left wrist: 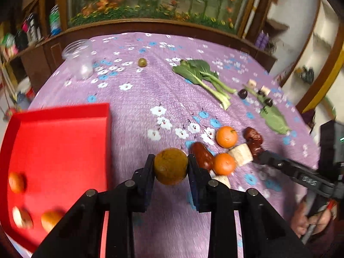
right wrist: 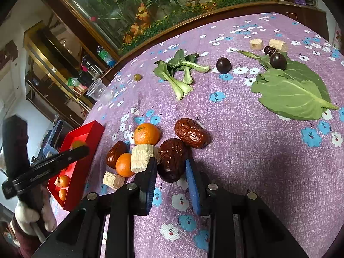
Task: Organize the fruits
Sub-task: 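Carry the orange to the tray with the left tool while the right tool grasps a red date, then release the orange and the red date into the red tray, then grasp a tofu cube with the left tool while the right tool grasps a pale cylinder, then carry both pieces over the red tray and open both tools to drop them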
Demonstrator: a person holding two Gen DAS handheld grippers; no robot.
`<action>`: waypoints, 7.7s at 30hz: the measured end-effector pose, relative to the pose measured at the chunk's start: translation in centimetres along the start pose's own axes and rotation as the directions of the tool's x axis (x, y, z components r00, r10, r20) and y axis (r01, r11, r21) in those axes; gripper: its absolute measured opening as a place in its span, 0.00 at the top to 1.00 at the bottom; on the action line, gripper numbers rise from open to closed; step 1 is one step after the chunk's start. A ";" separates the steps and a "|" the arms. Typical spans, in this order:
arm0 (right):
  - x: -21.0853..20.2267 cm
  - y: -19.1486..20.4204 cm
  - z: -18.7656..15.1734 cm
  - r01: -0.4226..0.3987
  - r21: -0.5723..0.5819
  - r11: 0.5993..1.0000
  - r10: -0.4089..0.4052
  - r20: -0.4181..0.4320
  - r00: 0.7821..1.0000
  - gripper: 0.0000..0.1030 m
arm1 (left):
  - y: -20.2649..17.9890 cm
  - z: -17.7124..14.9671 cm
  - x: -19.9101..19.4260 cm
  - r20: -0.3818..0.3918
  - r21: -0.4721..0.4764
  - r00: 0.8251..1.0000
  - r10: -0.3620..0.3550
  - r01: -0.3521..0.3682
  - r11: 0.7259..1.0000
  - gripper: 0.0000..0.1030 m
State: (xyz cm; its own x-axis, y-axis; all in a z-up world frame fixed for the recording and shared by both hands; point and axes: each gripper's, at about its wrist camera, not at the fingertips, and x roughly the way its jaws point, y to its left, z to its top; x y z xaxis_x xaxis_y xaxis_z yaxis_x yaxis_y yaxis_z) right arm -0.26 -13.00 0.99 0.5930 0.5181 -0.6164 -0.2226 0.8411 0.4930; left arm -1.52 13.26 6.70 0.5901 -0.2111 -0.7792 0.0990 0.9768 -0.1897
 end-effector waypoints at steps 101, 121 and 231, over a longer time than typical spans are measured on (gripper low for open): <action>-31.0 30.1 11.5 0.264 -0.382 0.886 -0.049 0.489 0.871 0.25 | 4.1 -3.4 -31.5 0.548 -0.112 0.821 0.163 -0.121 0.986 0.14; 1.6 4.5 1.7 0.088 -0.071 0.994 -0.094 -0.092 0.991 0.56 | -1.3 -3.0 -1.7 -0.007 -0.077 0.997 -0.078 0.077 0.994 0.53; 7.9 27.1 -8.5 -0.067 -0.536 0.842 -0.007 -0.134 0.991 0.44 | 13.0 -2.4 -9.5 0.158 -0.228 0.954 0.255 -0.216 0.949 0.32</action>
State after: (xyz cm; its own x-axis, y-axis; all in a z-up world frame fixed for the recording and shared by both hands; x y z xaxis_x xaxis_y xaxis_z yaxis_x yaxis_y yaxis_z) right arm -8.24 15.15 4.24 0.4857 0.5286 -0.6962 -0.6413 0.7567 0.1272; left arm -7.76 27.86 10.16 0.7146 0.0535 -0.6975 -0.2161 0.9652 -0.1474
